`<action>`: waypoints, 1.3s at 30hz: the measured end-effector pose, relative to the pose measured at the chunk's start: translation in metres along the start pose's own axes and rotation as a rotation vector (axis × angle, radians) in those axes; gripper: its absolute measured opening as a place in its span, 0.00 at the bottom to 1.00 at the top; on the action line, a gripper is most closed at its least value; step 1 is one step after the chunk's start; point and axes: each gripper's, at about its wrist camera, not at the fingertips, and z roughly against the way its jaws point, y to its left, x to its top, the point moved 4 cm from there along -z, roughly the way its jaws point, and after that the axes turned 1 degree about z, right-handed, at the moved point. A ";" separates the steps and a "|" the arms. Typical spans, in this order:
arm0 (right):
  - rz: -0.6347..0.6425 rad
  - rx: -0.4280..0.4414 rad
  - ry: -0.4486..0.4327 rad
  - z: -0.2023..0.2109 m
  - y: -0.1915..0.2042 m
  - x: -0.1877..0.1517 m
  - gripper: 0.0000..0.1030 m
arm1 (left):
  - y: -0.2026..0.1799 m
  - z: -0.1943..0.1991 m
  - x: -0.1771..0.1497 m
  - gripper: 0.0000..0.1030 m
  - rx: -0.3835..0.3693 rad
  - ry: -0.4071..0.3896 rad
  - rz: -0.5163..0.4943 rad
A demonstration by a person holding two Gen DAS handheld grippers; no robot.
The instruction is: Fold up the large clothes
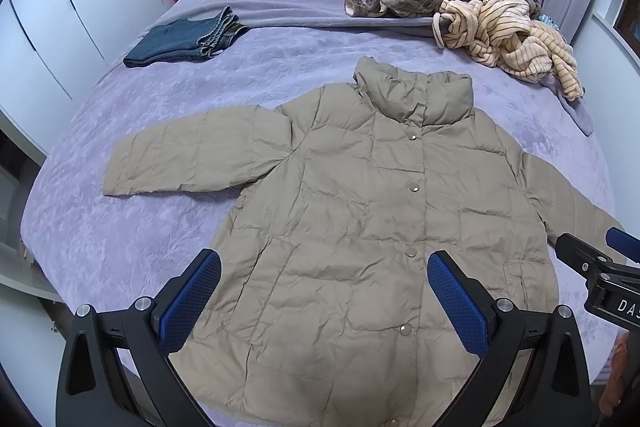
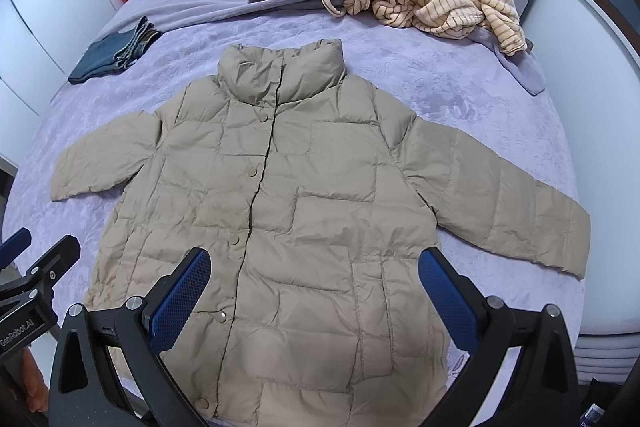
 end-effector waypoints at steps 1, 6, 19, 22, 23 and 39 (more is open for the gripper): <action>0.000 0.001 0.000 0.000 0.000 0.000 1.00 | 0.000 0.000 0.000 1.00 0.005 -0.008 0.000; -0.001 0.002 -0.003 0.000 0.000 0.000 1.00 | 0.003 0.000 0.002 1.00 0.017 -0.020 -0.003; -0.001 0.002 0.001 -0.001 0.002 -0.001 1.00 | 0.006 -0.002 0.001 1.00 0.022 0.014 -0.003; -0.002 0.002 0.000 0.000 0.004 -0.002 1.00 | 0.006 -0.002 0.001 1.00 0.019 0.015 -0.001; -0.001 0.001 0.000 0.000 0.004 -0.003 1.00 | 0.006 -0.002 0.001 1.00 0.018 0.016 -0.001; -0.002 0.004 0.002 0.000 0.002 -0.002 1.00 | 0.006 -0.003 0.000 1.00 0.012 0.047 -0.002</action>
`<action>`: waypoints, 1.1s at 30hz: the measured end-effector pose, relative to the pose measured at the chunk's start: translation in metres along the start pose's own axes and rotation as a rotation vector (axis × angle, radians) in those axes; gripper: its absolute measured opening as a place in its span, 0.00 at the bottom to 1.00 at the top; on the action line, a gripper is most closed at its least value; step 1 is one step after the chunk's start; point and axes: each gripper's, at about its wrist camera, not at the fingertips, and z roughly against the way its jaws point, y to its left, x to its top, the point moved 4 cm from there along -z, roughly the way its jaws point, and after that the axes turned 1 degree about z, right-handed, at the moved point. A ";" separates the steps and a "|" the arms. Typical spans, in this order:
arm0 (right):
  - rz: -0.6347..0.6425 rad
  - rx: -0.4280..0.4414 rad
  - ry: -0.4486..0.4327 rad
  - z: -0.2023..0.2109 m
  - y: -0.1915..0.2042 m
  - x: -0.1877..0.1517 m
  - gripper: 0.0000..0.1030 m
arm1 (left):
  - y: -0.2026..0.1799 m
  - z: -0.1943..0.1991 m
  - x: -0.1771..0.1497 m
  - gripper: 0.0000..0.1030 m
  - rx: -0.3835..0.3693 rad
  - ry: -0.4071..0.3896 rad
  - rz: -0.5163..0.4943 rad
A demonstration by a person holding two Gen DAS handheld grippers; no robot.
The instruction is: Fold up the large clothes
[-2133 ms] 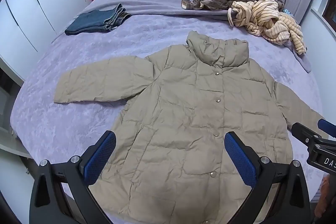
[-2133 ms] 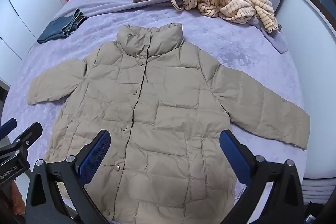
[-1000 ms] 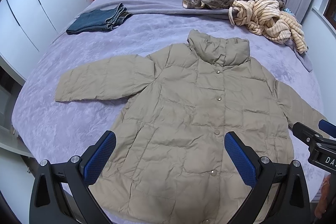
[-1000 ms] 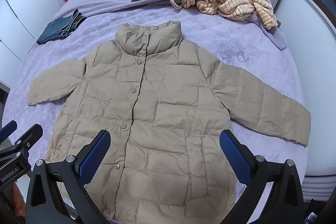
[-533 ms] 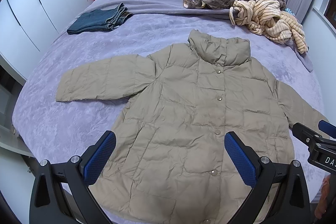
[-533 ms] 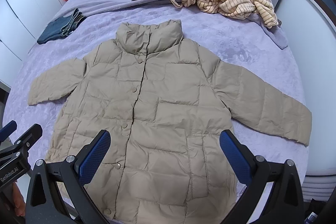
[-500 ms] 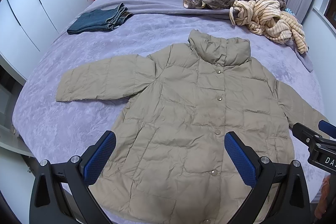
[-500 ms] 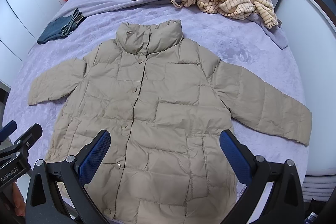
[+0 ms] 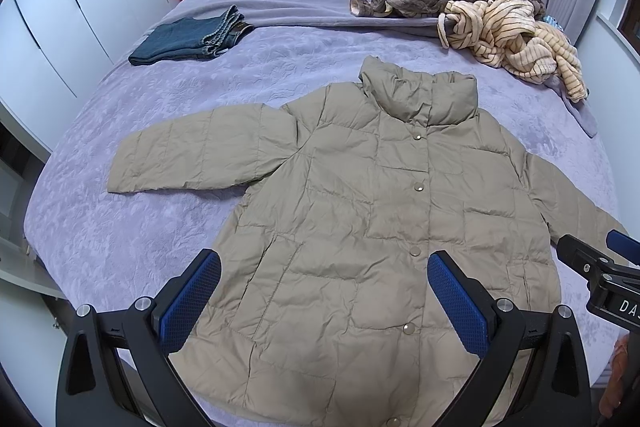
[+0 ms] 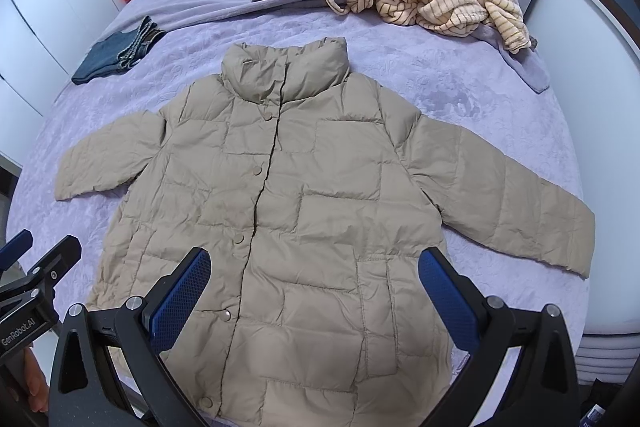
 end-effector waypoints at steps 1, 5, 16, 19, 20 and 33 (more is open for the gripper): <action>-0.001 0.001 0.000 0.000 0.000 0.000 1.00 | 0.000 0.000 0.000 1.00 0.000 0.001 0.000; -0.003 0.001 0.001 -0.001 0.004 -0.001 1.00 | 0.001 -0.001 -0.001 1.00 -0.024 0.004 0.009; -0.002 0.003 0.002 0.000 0.002 -0.001 1.00 | 0.000 0.000 -0.001 1.00 -0.022 -0.010 0.012; -0.003 0.003 0.002 0.000 0.003 -0.001 1.00 | 0.000 0.000 0.000 1.00 -0.022 -0.017 0.011; -0.003 0.003 0.002 0.000 0.002 -0.001 1.00 | 0.000 0.000 0.000 1.00 -0.022 -0.015 0.011; -0.003 0.005 0.004 -0.001 0.004 -0.002 1.00 | -0.001 0.000 -0.001 1.00 -0.039 -0.022 0.019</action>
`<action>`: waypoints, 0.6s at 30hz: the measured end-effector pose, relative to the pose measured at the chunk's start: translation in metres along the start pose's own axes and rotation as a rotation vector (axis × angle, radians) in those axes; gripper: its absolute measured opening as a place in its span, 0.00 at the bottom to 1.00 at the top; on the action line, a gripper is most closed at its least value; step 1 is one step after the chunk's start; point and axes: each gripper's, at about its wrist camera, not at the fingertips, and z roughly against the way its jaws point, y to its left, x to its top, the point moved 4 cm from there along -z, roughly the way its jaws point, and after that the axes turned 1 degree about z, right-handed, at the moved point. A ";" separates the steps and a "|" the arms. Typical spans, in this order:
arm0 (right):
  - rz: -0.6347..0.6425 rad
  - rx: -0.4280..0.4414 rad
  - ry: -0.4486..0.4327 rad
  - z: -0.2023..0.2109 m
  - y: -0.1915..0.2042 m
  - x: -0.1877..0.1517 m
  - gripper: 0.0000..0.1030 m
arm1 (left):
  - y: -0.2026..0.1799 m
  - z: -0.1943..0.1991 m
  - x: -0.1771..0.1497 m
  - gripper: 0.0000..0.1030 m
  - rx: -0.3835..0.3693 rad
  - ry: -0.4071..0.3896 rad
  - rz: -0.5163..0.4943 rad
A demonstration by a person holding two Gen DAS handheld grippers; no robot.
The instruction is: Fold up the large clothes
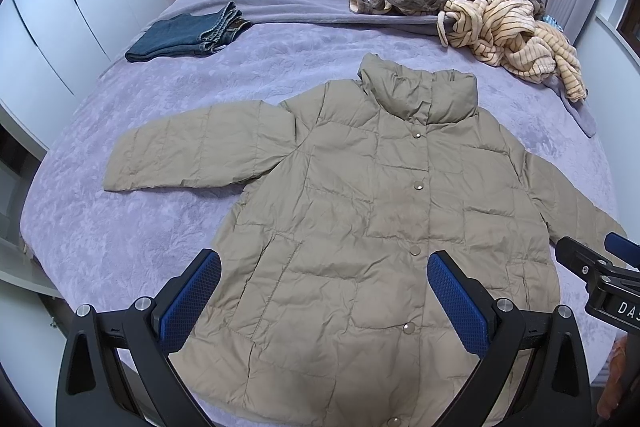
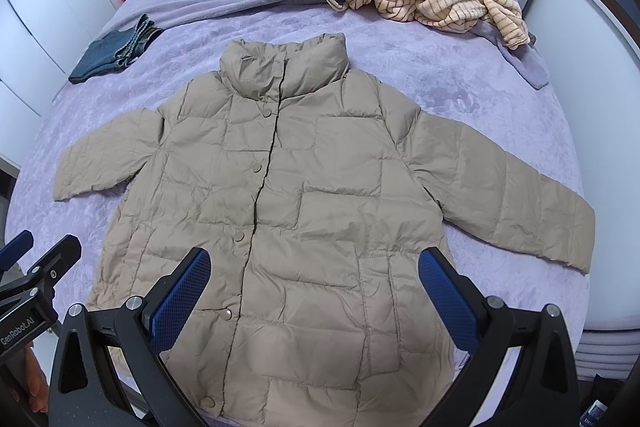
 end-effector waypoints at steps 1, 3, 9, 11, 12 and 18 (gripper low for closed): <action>0.000 0.000 0.000 0.000 0.001 0.000 1.00 | 0.000 0.000 0.000 1.00 -0.002 -0.006 0.001; 0.000 -0.001 0.001 0.000 0.002 -0.002 1.00 | 0.000 -0.001 -0.001 1.00 -0.026 0.001 0.012; 0.000 0.001 0.004 -0.001 0.003 -0.003 1.00 | -0.001 -0.002 -0.002 1.00 -0.040 0.002 0.018; -0.001 0.001 0.008 -0.002 0.003 -0.006 1.00 | 0.000 -0.003 -0.003 1.00 -0.039 0.005 0.017; -0.003 0.002 0.011 -0.003 0.003 -0.008 1.00 | 0.000 -0.004 -0.004 1.00 -0.036 0.006 0.016; -0.020 -0.007 0.027 -0.005 0.005 -0.002 1.00 | 0.006 -0.011 -0.007 1.00 -0.006 0.013 0.012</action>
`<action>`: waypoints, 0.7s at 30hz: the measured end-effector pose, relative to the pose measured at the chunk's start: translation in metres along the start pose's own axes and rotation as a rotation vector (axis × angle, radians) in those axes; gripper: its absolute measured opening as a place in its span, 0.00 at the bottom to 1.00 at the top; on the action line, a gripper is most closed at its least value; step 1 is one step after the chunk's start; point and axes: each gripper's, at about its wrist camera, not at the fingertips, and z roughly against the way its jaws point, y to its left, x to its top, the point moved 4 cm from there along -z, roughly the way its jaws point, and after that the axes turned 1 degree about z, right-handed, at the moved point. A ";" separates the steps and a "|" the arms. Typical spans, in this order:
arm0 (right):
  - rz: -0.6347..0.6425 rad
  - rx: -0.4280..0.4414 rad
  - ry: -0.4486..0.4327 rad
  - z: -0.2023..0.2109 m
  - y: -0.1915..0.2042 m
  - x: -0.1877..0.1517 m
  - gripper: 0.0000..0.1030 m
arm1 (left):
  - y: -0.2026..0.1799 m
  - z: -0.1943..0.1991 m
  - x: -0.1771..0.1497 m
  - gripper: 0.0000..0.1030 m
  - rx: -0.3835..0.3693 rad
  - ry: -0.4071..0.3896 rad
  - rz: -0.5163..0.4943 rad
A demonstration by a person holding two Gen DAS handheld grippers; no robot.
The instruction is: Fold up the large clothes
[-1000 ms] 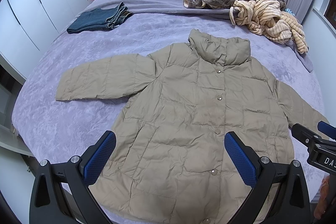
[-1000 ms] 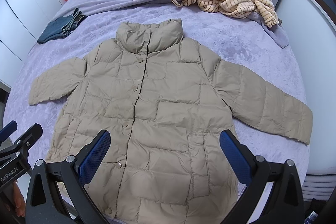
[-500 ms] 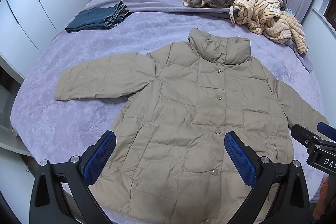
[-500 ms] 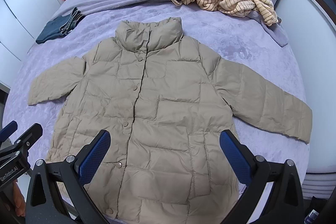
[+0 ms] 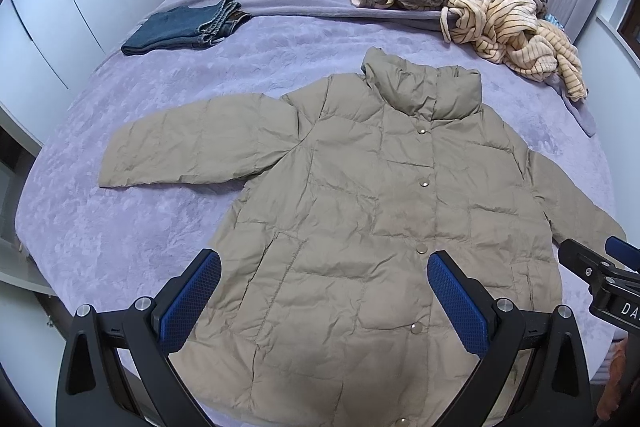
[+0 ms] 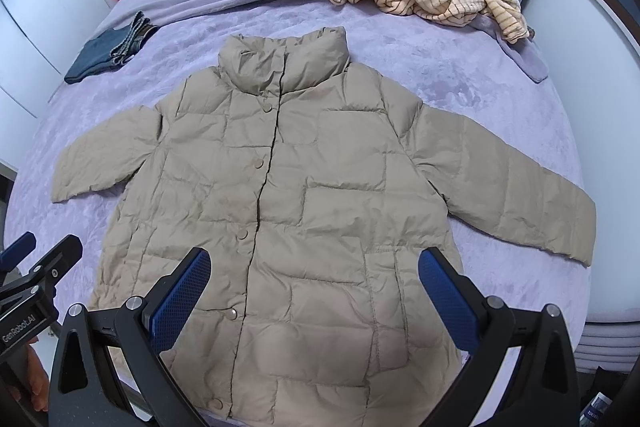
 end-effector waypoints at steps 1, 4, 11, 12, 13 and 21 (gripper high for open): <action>-0.002 -0.001 0.006 -0.002 0.001 -0.001 1.00 | 0.003 -0.003 -0.001 1.00 -0.015 0.008 0.012; -0.008 -0.002 0.031 -0.008 0.006 -0.001 1.00 | 0.017 -0.016 -0.002 1.00 -0.015 0.039 0.022; -0.021 0.036 0.064 -0.028 0.032 -0.002 1.00 | 0.054 -0.060 0.005 1.00 -0.155 0.053 0.097; -0.032 0.053 0.062 -0.031 0.037 -0.001 1.00 | 0.063 -0.070 0.008 1.00 -0.185 0.065 0.115; -0.047 0.072 0.060 -0.034 0.042 0.000 1.00 | 0.073 -0.080 0.014 1.00 -0.217 0.063 0.135; -0.160 0.277 0.192 -0.094 0.110 -0.006 1.00 | 0.194 -0.179 0.068 1.00 -0.354 0.024 0.342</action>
